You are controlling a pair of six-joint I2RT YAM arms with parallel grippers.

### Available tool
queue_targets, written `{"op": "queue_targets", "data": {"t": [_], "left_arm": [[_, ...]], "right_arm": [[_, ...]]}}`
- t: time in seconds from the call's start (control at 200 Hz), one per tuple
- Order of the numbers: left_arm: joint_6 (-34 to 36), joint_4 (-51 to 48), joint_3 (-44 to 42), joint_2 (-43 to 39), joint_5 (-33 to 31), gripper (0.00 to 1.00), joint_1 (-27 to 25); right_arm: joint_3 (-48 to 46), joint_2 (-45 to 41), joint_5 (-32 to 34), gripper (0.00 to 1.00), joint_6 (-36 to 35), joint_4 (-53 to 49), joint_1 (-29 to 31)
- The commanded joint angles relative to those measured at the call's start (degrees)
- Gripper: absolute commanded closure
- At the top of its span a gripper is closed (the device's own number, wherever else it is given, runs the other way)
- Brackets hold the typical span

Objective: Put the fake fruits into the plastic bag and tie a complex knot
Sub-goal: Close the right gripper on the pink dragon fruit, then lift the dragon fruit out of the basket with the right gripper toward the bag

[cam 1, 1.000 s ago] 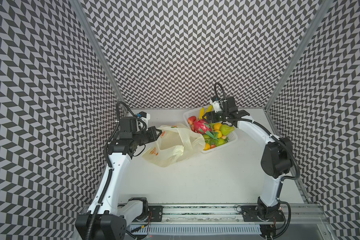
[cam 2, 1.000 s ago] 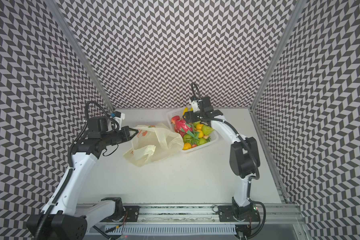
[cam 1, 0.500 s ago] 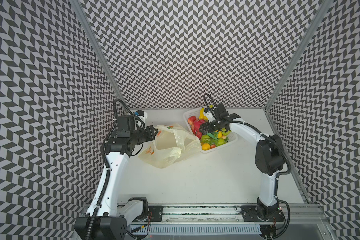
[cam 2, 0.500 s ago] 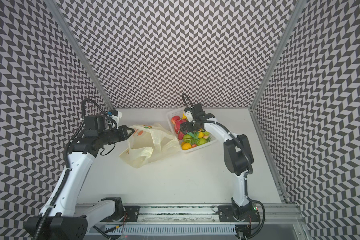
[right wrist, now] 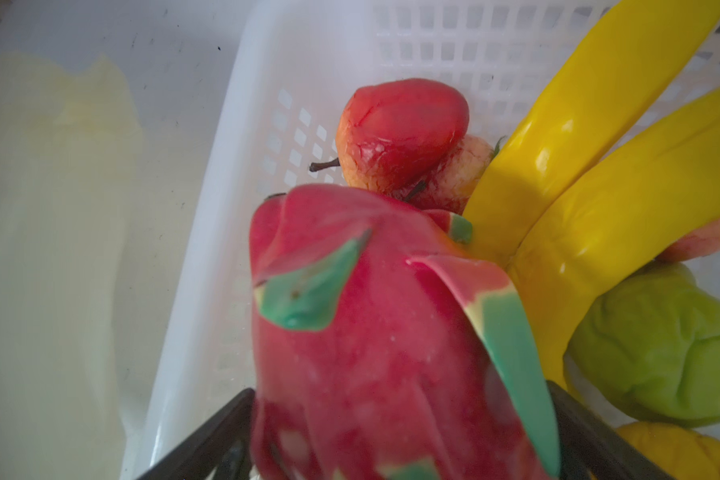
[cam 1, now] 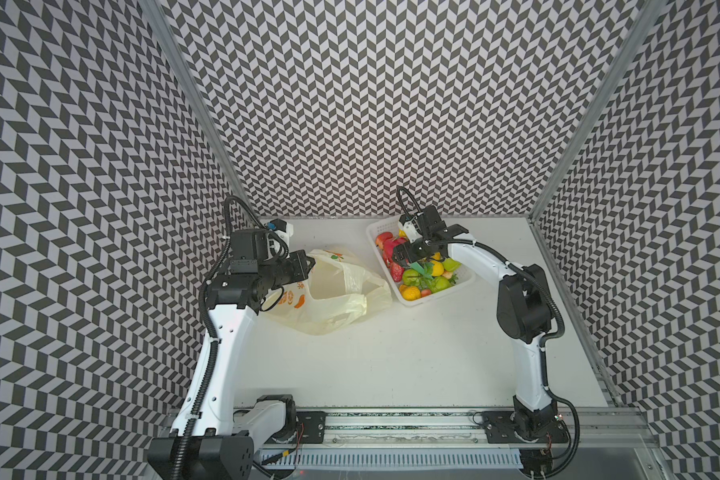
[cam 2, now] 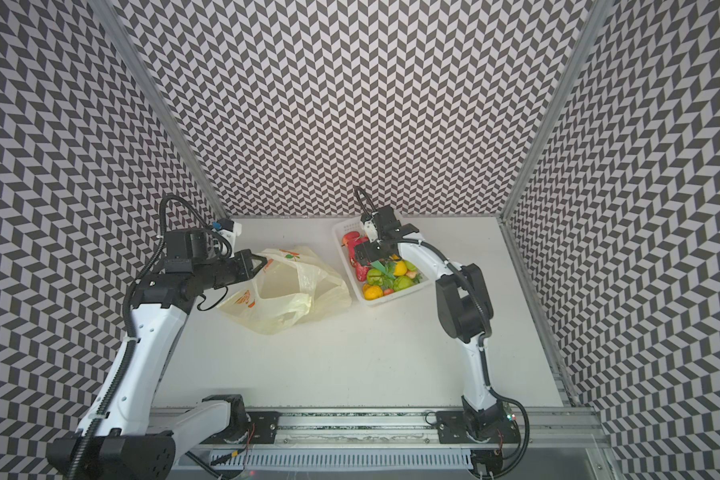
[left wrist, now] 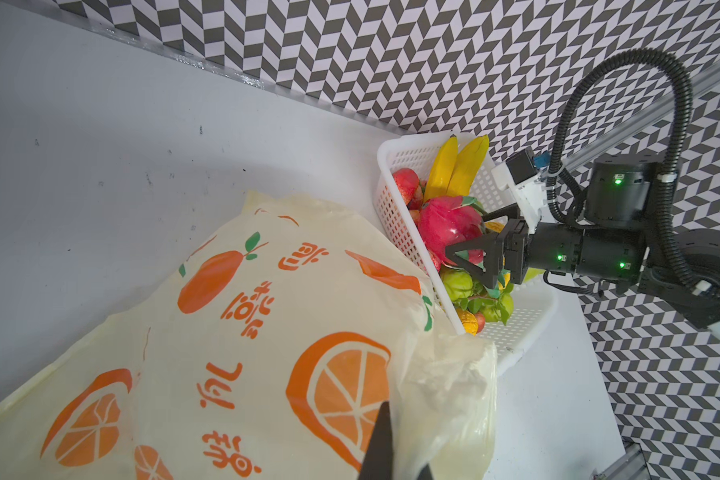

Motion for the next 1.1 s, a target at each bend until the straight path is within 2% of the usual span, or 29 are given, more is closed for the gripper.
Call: {"op": "queue_targets", "data": {"t": [0.0,0.21,0.541,0.686,0.736,0.876,1.097], "left_arm": [[0.6,-0.5,0.2,-0.5,2.8,1.0,0.4],[0.5,-0.2,-0.4,-0.3,3.7,1.0,0.3],[-0.7,0.9,-0.7,-0.1,5.6,1.0,-0.8],[-1.2,1.5,-1.2,0.0,5.5,1.0,-1.2],[-1.5,1.8,-1.3,-0.1,5.6,1.0,-1.3],[-2.2,2.2,-2.0,-0.1,5.6,1.0,-1.8],[-2.3,2.7,-2.0,0.8,6.0,1.0,-2.8]], "right_arm": [[1.7,1.2,3.6,0.0,-4.7,2.7,0.1],[0.9,1.8,1.7,0.0,-8.9,3.2,0.3],[3.0,6.6,5.5,0.0,-9.7,6.0,2.2],[1.4,6.5,3.5,0.0,-9.0,10.6,2.4],[0.1,6.0,2.9,0.05,-8.5,12.4,2.4],[-2.8,3.0,1.3,0.31,-7.4,14.8,2.2],[-9.1,-6.8,-2.5,0.47,-3.6,19.4,-0.4]]}}
